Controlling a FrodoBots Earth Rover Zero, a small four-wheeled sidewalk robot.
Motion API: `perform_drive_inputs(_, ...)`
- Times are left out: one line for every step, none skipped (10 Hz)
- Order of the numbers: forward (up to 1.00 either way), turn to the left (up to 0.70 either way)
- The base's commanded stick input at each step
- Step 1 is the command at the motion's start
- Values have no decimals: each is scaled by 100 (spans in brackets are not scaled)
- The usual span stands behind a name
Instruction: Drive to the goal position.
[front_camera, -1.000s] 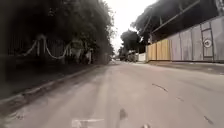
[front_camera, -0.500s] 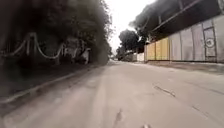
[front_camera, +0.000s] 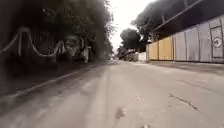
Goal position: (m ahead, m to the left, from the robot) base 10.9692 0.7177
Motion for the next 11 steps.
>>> perform_drive_inputs(85, 10)
perform_drive_inputs(85, 0)
perform_drive_inputs(85, 0)
perform_drive_inputs(85, 0)
perform_drive_inputs(85, 0)
perform_drive_inputs(85, 0)
perform_drive_inputs(85, 0)
perform_drive_inputs(85, 0)
perform_drive_inputs(85, 11)
perform_drive_inputs(85, 5)
perform_drive_inputs(85, 0)
